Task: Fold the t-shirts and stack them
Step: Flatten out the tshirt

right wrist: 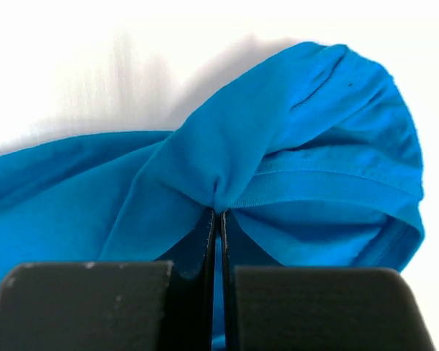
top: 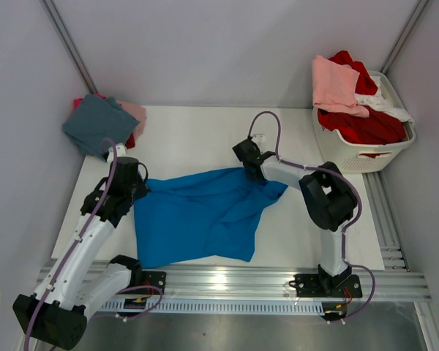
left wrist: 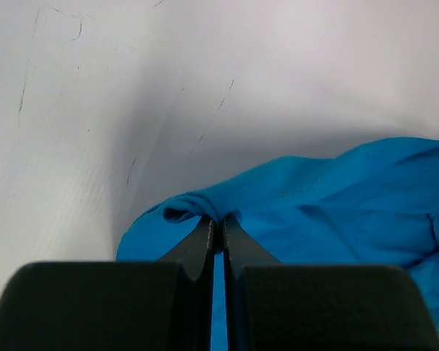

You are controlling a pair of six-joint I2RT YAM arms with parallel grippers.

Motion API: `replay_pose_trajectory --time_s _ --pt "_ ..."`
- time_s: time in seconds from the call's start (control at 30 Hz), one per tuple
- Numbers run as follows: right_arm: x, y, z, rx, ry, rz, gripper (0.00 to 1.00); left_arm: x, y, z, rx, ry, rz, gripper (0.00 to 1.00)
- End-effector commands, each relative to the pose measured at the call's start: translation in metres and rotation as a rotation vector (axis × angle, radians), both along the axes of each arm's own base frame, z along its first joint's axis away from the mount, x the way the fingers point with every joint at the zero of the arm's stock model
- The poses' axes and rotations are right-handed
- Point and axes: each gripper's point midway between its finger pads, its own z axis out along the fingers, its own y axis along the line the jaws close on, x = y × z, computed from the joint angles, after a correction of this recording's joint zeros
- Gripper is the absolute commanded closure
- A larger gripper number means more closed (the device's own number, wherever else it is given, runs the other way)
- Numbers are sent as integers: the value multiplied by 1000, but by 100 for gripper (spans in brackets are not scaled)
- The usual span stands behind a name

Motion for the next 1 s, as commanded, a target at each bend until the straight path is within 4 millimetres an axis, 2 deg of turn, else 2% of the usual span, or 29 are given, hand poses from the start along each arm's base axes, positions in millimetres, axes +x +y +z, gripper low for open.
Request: replay_pose_trajectory --time_s 0.0,0.07,0.1,0.17,0.2,0.27,0.33,0.37,0.43,0.53,0.63,0.67,0.77,0.93,0.97 --pt "13 0 48 14 -120 -1 100 3 0 4 -21 -32 11 97" --pt "11 -10 60 5 -151 -19 100 3 1 6 -20 -38 14 97" --pt "10 -19 77 14 -182 -38 100 3 2 5 -17 -36 16 97" --pt "1 -40 83 -10 -191 -88 100 2 3 6 -14 -40 20 97" --pt "-4 -53 96 -11 -204 -114 100 2 3 7 -13 -42 23 97" --pt "-20 -76 92 -62 -193 -154 100 2 5 7 -7 -44 30 97" --pt "-31 -104 104 -98 -216 -227 100 2 6 8 -5 -47 33 97" --pt "-40 -116 101 -122 -208 -245 100 2 6 7 -4 -46 33 97" --pt "-45 -131 107 -124 -224 -271 100 3 5 7 -9 -44 32 97" --pt "-48 -135 97 -124 -180 -263 95 5 1 6 -22 -41 23 97" --pt "-48 -129 89 -114 -146 -247 81 5 -1 5 -33 -36 21 98" --pt "-48 -126 88 -106 -141 -241 68 5 -1 5 -33 -36 21 98" --pt "-45 -122 89 -91 -153 -233 54 5 -1 6 -36 -37 20 97" --pt "-41 -118 91 -77 -160 -217 51 4 -1 3 -40 -29 22 98" --pt "-39 -111 91 -45 -163 -203 50 4 -2 3 -39 -27 22 98"
